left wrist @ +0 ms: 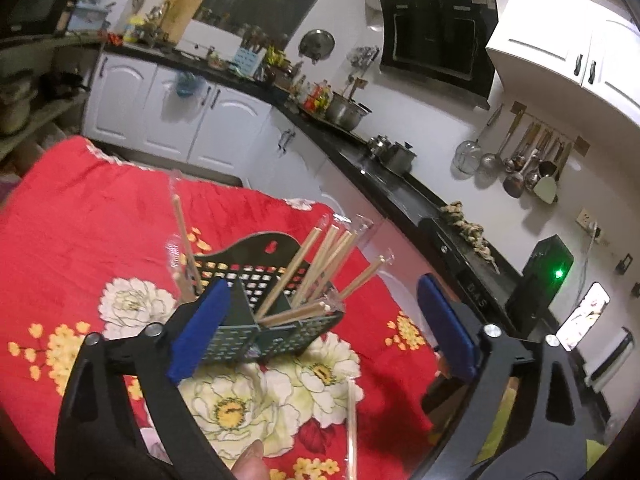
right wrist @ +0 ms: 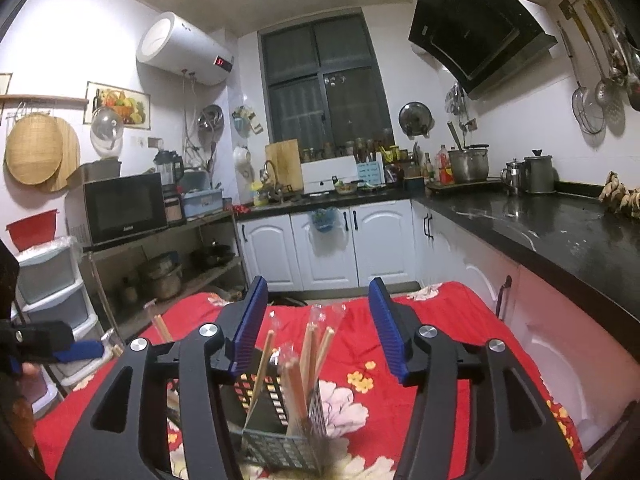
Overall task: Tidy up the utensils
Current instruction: 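Open the left tool over the caddy while the right tool opens, dropping both chopsticks, then lower both open tools toward the last chopsticks on the floral cloth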
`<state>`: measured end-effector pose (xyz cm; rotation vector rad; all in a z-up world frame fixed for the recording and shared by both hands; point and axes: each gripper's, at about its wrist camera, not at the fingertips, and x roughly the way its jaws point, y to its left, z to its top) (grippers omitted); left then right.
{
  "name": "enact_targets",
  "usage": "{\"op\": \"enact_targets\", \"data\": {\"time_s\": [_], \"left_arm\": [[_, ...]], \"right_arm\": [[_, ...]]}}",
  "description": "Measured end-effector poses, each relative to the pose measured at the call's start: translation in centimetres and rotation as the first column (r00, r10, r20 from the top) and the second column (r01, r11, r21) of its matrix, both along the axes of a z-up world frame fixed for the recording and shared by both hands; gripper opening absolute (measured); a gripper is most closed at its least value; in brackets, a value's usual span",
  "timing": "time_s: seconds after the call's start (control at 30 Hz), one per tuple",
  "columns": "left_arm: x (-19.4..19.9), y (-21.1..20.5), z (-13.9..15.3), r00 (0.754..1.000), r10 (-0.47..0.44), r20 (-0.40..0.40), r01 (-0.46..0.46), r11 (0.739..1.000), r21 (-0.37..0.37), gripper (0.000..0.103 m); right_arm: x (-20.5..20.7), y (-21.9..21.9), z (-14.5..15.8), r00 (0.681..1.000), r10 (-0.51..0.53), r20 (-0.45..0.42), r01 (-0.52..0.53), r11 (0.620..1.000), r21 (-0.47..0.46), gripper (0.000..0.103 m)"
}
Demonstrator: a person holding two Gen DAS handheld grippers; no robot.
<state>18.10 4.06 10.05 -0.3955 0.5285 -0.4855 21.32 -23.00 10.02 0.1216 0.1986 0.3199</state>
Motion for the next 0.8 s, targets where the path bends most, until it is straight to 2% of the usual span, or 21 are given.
{"op": "enact_targets", "data": {"time_s": [0.07, 0.3, 0.8], "left_arm": [[-0.4, 0.0, 0.1, 1.0, 0.021, 0.014, -0.021, 1.0, 0.019, 0.092], [-1.4, 0.4, -0.3, 0.997, 0.069, 0.028, -0.071, 0.996, 0.057, 0.092], [-3.7, 1.3, -2.9, 0.987, 0.16, 0.029, -0.163, 0.974, 0.155, 0.092]], "right_arm": [[-0.4, 0.0, -0.2, 1.0, 0.006, -0.007, -0.006, 1.0, -0.003, 0.052], [-1.7, 0.2, -0.5, 0.999, 0.03, -0.029, -0.031, 0.999, -0.014, 0.057], [-4.9, 1.0, -1.9, 0.995, 0.076, -0.066, -0.081, 0.994, -0.075, 0.062]]}}
